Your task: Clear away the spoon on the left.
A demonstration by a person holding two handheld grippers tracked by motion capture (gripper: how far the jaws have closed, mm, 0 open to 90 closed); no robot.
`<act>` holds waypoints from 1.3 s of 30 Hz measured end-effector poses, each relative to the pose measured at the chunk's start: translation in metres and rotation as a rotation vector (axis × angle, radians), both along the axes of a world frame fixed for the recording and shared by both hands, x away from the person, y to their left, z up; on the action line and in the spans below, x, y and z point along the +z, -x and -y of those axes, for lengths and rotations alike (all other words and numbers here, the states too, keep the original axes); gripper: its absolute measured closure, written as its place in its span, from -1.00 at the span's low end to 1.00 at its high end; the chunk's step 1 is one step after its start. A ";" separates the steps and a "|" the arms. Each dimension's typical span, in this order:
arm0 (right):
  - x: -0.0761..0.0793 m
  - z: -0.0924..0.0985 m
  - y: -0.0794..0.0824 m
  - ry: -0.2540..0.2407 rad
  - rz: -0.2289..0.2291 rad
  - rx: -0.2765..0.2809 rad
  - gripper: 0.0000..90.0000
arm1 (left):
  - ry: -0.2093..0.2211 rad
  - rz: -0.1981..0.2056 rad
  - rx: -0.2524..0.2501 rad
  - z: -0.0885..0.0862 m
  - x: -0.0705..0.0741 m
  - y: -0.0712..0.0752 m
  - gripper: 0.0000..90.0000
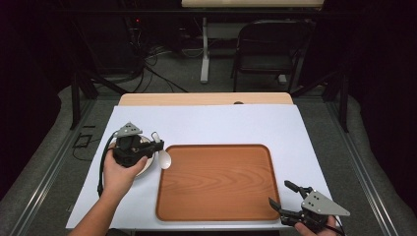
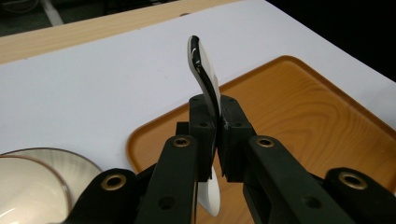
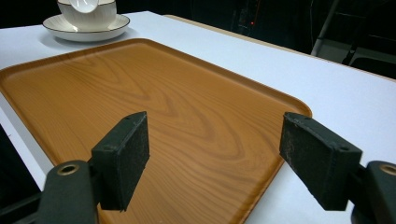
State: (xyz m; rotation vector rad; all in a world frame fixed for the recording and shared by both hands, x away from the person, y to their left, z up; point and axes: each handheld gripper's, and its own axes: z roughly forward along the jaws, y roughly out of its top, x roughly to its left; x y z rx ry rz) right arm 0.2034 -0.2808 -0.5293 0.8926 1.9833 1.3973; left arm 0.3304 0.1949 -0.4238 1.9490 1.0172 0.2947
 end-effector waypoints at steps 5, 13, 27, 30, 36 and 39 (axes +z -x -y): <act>0.000 0.000 0.000 0.001 0.001 0.001 -0.48 | -0.017 -0.022 -0.050 0.012 -0.004 0.001 0.89; 0.000 0.000 0.000 0.000 0.000 0.001 -0.47 | -0.037 -0.072 -0.115 0.029 -0.013 0.003 0.89; 0.000 0.000 0.000 -0.001 -0.002 0.001 -0.48 | -0.068 -0.183 -0.198 0.053 -0.036 0.004 0.89; 0.000 0.000 0.000 -0.001 -0.002 0.001 -0.47 | -0.081 -0.209 -0.208 0.056 -0.041 0.003 0.89; 0.000 0.000 0.000 -0.001 -0.003 0.001 -0.48 | -0.098 -0.269 -0.203 0.059 -0.051 0.000 0.89; 0.000 0.000 -0.001 0.001 -0.005 0.002 -0.47 | -0.099 -0.296 -0.191 0.059 -0.056 -0.002 0.89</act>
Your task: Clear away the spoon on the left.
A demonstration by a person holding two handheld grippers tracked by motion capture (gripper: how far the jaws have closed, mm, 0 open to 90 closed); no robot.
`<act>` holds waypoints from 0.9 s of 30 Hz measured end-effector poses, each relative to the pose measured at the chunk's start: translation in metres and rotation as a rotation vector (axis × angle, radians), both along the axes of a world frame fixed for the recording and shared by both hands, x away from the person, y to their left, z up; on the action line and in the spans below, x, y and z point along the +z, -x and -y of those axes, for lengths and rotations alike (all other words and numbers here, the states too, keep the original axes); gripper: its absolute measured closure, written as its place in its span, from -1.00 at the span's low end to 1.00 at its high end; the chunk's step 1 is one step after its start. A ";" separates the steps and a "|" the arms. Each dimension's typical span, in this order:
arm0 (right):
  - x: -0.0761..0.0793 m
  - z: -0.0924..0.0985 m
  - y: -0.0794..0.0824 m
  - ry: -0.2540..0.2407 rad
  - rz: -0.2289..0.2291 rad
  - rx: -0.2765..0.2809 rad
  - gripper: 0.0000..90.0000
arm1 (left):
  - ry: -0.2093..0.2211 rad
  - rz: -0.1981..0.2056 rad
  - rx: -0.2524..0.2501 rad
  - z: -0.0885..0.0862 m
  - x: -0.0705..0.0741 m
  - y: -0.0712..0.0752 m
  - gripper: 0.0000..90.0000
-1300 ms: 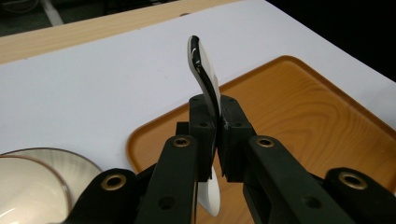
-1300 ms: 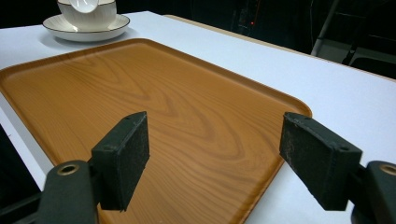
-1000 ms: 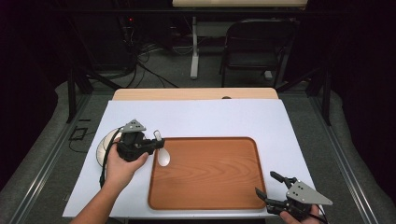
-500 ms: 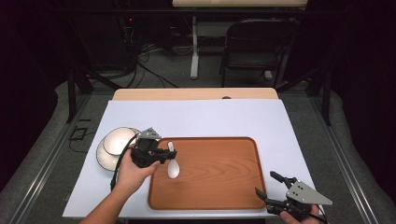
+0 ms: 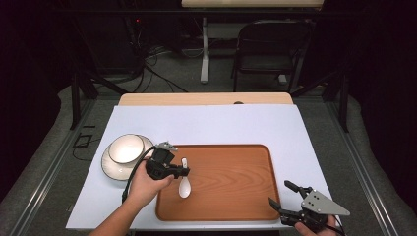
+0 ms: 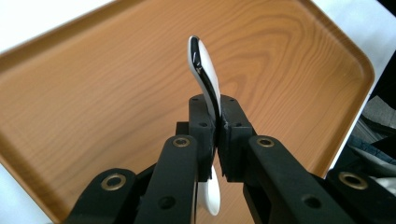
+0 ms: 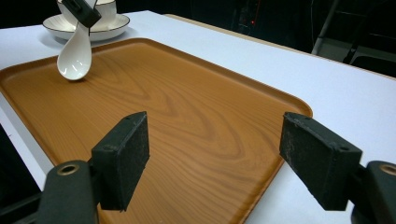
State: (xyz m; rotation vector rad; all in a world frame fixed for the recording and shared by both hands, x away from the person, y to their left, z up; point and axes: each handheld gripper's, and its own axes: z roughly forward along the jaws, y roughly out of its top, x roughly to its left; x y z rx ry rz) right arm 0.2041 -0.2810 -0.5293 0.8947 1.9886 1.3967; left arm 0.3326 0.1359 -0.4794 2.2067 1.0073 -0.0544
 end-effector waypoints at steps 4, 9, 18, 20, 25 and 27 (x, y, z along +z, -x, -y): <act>0.000 0.000 0.000 -0.001 0.002 -0.001 -0.48 | 0.011 -0.034 0.025 0.000 -0.005 -0.003 0.89; 0.000 0.000 0.000 0.000 0.003 0.000 -0.47 | 0.030 -0.065 0.058 0.000 -0.009 -0.009 0.89; 0.000 0.000 0.000 -0.001 0.002 0.000 -0.47 | 0.041 -0.091 0.129 0.001 -0.019 -0.018 0.86; 0.000 0.000 0.000 -0.001 0.003 0.000 -0.48 | 0.046 -0.098 0.153 0.002 -0.021 -0.020 0.85; 0.000 0.000 0.000 -0.001 0.003 0.001 -0.47 | 0.063 -0.129 0.189 0.002 -0.027 -0.026 0.85; 0.000 0.000 0.001 -0.001 0.003 0.001 -0.47 | 0.060 -0.135 0.203 0.003 -0.031 -0.028 0.83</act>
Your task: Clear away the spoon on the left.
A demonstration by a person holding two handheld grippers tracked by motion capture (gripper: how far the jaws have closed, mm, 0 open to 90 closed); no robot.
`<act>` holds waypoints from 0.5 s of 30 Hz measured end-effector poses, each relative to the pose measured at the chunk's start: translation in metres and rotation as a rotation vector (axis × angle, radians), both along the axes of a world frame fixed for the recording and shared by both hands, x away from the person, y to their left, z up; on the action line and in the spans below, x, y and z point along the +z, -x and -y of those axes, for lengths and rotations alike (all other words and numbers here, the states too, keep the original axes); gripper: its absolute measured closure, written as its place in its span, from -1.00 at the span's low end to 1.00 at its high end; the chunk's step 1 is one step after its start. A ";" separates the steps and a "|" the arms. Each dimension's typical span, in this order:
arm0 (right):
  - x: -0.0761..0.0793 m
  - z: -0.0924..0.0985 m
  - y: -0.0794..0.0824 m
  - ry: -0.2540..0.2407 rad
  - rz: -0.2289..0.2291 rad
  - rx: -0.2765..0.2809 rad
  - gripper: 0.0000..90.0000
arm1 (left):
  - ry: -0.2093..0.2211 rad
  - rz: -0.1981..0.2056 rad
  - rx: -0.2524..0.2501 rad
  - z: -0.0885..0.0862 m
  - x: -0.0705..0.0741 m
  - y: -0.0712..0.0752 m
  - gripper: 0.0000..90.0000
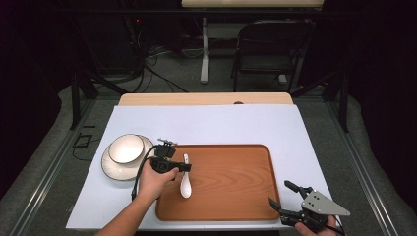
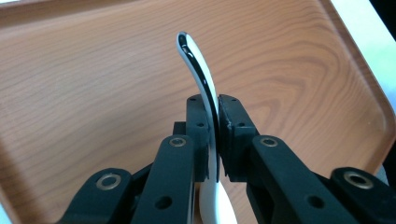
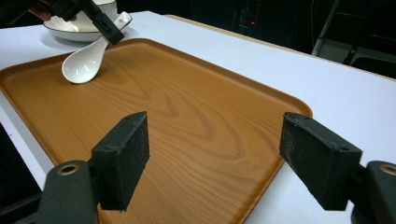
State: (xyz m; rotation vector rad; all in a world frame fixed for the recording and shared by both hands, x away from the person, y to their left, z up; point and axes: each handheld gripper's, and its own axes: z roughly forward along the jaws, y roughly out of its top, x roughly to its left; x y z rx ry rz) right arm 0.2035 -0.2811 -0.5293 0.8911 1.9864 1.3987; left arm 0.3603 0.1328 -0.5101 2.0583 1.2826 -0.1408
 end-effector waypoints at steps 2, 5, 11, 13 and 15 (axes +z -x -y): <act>0.000 0.000 0.000 0.000 0.001 0.000 -0.47 | 0.015 -0.019 0.016 0.000 -0.004 -0.002 0.82; 0.000 0.000 0.000 0.002 0.003 0.000 -0.47 | 0.040 -0.049 0.039 -0.002 -0.011 -0.007 0.82; 0.000 0.001 0.000 -0.001 0.000 -0.001 -0.47 | 0.058 -0.083 0.072 -0.004 -0.020 -0.013 0.79; 0.000 0.001 0.000 0.000 0.002 -0.002 -0.47 | 0.068 -0.094 0.079 -0.005 -0.023 -0.014 0.77; 0.000 0.001 0.000 0.001 0.004 -0.001 -0.47 | 0.079 -0.103 0.092 -0.006 -0.026 -0.016 0.76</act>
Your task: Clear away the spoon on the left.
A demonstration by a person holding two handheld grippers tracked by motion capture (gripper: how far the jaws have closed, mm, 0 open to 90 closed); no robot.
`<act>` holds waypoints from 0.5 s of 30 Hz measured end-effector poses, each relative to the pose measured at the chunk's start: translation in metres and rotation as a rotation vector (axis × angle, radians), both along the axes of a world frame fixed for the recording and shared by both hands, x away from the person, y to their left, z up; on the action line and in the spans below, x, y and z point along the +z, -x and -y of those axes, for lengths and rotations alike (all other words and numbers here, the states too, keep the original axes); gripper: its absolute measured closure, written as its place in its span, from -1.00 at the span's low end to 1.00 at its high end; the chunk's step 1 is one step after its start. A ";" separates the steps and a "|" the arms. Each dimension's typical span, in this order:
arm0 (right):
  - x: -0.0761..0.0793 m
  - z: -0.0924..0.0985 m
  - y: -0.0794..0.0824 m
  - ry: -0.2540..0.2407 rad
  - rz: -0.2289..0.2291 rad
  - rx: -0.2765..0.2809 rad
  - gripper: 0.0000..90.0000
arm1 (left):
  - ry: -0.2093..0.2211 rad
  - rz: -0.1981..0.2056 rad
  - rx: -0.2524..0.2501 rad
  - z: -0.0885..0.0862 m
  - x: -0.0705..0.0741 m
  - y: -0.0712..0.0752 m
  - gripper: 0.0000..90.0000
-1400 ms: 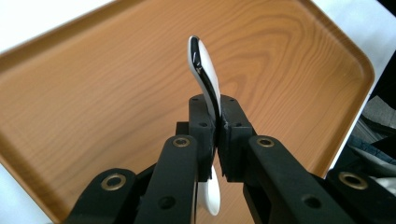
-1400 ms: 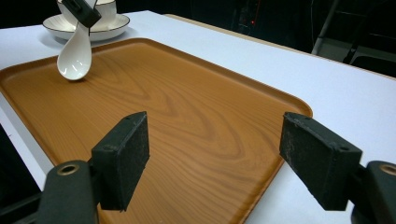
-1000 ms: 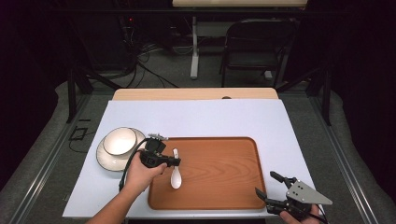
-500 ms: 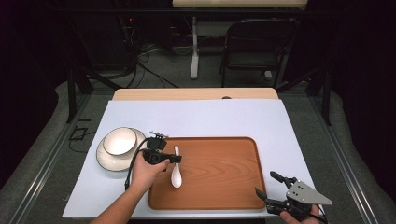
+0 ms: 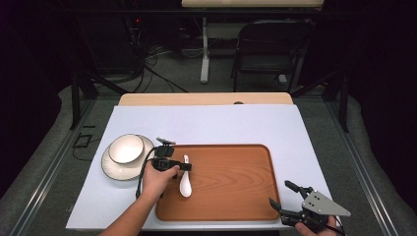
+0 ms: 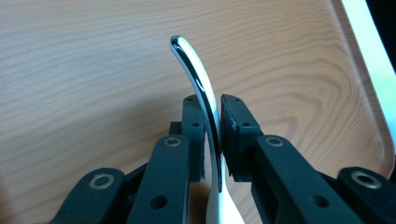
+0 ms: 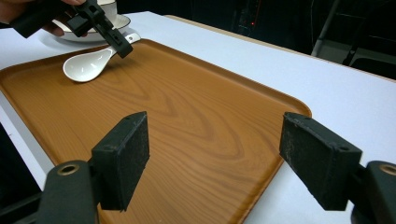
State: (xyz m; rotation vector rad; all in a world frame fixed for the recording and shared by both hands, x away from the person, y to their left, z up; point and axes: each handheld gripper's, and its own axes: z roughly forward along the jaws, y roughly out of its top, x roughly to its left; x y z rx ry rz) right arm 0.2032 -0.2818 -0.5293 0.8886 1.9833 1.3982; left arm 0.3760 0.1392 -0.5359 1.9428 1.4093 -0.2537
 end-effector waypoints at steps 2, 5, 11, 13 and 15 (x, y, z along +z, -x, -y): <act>0.000 0.000 0.000 -0.001 -0.001 -0.001 -0.47 | 0.009 -0.011 0.006 -0.001 -0.002 -0.001 0.75; 0.000 0.000 0.000 0.000 0.000 0.000 -0.47 | 0.014 -0.017 0.018 -0.003 -0.005 -0.002 0.73; 0.000 0.000 0.000 0.000 0.001 -0.001 -0.47 | 0.000 -0.009 0.024 -0.005 -0.004 -0.002 0.63; 0.000 0.000 0.000 -0.001 -0.001 0.001 -0.47 | -0.009 -0.009 0.025 -0.005 -0.004 -0.001 0.60; 0.000 0.000 0.000 -0.002 -0.003 -0.002 -0.47 | -0.017 -0.012 0.022 -0.005 -0.003 -0.001 0.56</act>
